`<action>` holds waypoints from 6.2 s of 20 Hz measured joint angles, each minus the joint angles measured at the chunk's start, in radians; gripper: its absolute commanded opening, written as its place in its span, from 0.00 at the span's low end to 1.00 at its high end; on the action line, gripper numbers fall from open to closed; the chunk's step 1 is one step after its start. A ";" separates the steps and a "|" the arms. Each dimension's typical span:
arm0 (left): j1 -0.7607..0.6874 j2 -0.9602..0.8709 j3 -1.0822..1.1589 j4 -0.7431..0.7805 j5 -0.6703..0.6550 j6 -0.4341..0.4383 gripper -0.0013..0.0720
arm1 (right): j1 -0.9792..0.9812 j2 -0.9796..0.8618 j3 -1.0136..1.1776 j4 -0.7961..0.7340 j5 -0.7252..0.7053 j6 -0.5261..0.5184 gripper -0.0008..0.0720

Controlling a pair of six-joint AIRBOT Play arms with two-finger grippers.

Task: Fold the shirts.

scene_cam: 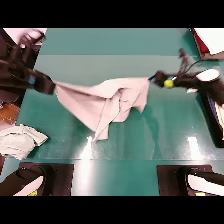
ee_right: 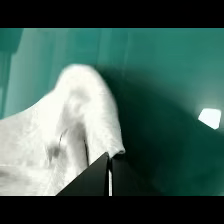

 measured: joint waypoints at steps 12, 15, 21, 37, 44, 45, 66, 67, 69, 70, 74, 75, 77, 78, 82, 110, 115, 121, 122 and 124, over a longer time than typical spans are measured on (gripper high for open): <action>0.000 0.002 0.636 0.057 0.037 -0.009 0.05 | -0.273 0.392 0.484 -0.231 0.126 0.027 0.03; 0.000 0.018 0.707 -0.018 0.064 -0.008 0.05 | -0.337 0.462 0.580 -0.248 0.150 0.028 0.03; 0.000 0.098 0.755 -0.176 0.171 -0.007 0.05 | -0.531 0.563 0.734 -0.257 0.177 0.029 0.03; 0.006 -0.360 0.431 -0.091 -0.014 -0.039 0.05 | -0.431 0.063 0.618 -0.378 0.728 0.323 0.03; 0.080 -0.638 0.416 -0.091 0.169 -0.061 0.05 | -0.313 -0.261 0.531 -0.412 0.514 0.339 0.03; 0.087 -0.657 0.415 -0.092 0.216 -0.056 0.05 | -0.307 -0.295 0.541 -0.412 0.468 0.335 0.03; 0.101 -0.772 0.217 0.066 0.271 0.017 0.05 | -0.076 -0.377 0.470 -0.742 0.533 0.307 0.03; 0.101 -0.772 0.215 0.067 0.266 0.017 0.05 | -0.075 -0.363 0.441 -0.745 0.512 0.311 0.03; 0.101 -0.772 0.213 0.068 0.255 0.017 0.72 | -0.072 -0.338 0.388 -0.748 0.470 0.316 0.10; 0.101 -0.771 0.212 0.069 0.250 0.016 0.90 | -0.071 -0.330 0.371 -0.748 0.459 0.320 0.35; 0.106 -0.751 0.211 0.069 0.219 0.000 0.89 | -0.071 -0.313 0.363 -0.748 0.479 0.323 0.47; 0.115 -0.735 0.211 0.069 0.200 -0.010 0.89 | -0.071 -0.309 0.371 -0.748 0.504 0.322 0.45; 0.147 -0.694 0.193 0.064 0.152 -0.025 0.89 | -0.079 -0.281 0.374 -0.736 0.567 0.300 0.45; 0.174 -0.659 0.162 0.052 0.127 -0.034 0.89 | -0.087 -0.259 0.362 -0.720 0.591 0.286 0.45; 0.318 -0.471 -0.088 -0.027 0.084 -0.051 0.90 | -0.130 -0.115 0.229 -0.599 0.622 0.245 0.43; 0.546 -0.193 -0.652 -0.586 0.233 0.159 0.04 | -0.274 0.320 -0.353 -0.534 0.578 0.305 0.56; 0.522 -0.187 -0.623 -0.587 0.223 0.171 0.04 | -0.348 0.407 -0.583 -0.473 0.539 0.341 0.56; 0.476 -0.186 -0.617 -0.586 0.221 0.176 0.05 | -0.317 0.368 -0.697 -0.360 0.388 0.348 0.53; 0.473 -0.186 -0.617 -0.586 0.219 0.176 0.05 | -0.304 0.352 -0.701 -0.352 0.364 0.349 0.50; 0.470 -0.186 -0.617 -0.584 0.215 0.177 0.04 | -0.281 0.328 -0.700 -0.338 0.334 0.350 0.36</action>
